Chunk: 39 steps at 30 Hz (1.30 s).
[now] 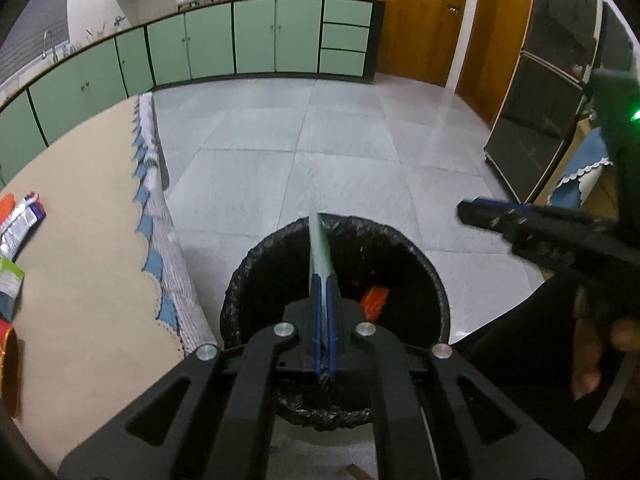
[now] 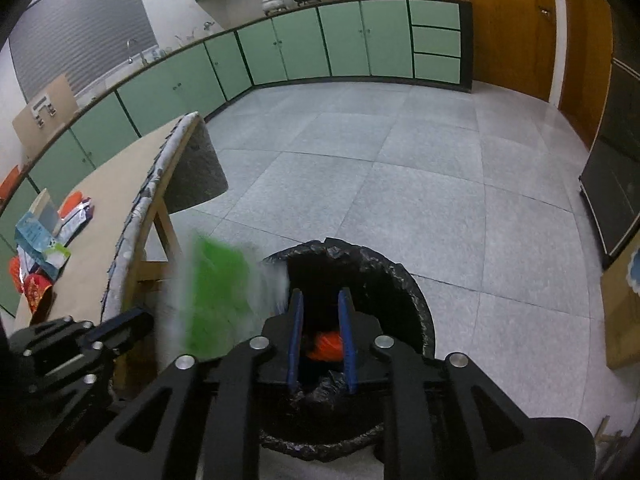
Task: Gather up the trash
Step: 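Carry both items over the black bin and open both grippers, then return to the table and grasp the blue milk carton with the right gripper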
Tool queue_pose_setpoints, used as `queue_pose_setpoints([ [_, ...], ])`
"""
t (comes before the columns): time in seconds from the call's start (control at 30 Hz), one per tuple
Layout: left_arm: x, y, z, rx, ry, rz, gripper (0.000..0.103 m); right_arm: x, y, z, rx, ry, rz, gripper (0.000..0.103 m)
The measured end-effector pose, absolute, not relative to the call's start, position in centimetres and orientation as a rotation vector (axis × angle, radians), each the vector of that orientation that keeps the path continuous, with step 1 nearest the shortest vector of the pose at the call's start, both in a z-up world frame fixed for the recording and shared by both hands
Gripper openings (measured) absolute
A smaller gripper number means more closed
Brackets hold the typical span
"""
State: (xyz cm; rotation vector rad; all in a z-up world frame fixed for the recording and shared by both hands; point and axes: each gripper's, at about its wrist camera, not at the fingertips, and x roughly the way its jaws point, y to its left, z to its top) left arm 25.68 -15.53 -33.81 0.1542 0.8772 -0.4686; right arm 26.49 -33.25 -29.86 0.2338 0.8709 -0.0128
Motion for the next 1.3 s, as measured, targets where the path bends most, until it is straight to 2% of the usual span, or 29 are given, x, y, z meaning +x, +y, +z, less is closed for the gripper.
queue_pose_setpoints([
  [0.03,25.8,-15.4,-34.0,0.156,0.882,-0.465,0.003,26.2,-33.2,-29.8,0.235,0.870,-0.013,0.018],
  [0.13,25.9,-14.9,-33.9,0.156,0.877,-0.447,0.017,26.0,-32.8,-29.2,0.234,0.859,-0.009,0.019],
  [0.2,25.5,-14.7,-32.9,0.157,0.860,-0.436,0.019,26.2,-32.6,-28.8,0.230,0.854,-0.002,0.022],
  [0.27,25.0,-14.1,-31.4,0.152,0.835,-0.419,0.025,26.1,-32.5,-28.4,0.226,0.850,0.004,0.025],
  [0.33,24.1,-12.8,-29.6,0.127,0.797,-0.387,0.050,25.8,-32.2,-27.6,0.218,0.839,0.014,0.028],
  [0.37,23.6,-11.9,-28.6,0.115,0.770,-0.362,0.058,25.6,-31.8,-26.9,0.210,0.829,0.025,0.029],
  [0.47,21.7,-9.0,-26.3,0.099,0.705,-0.284,0.065,25.2,-29.8,-24.8,0.178,0.794,0.072,0.030],
  [0.77,15.7,3.6,-20.7,0.040,0.545,0.101,0.077,25.1,-17.4,-19.0,0.058,0.668,0.360,0.033],
  [0.87,14.3,7.7,-19.4,-0.003,0.527,0.213,0.078,25.3,-13.1,-18.0,0.031,0.650,0.443,0.036],
  [1.3,13.0,18.1,-20.6,-0.073,0.553,0.365,0.079,28.6,1.7,-18.9,-0.089,0.611,0.629,0.038],
])
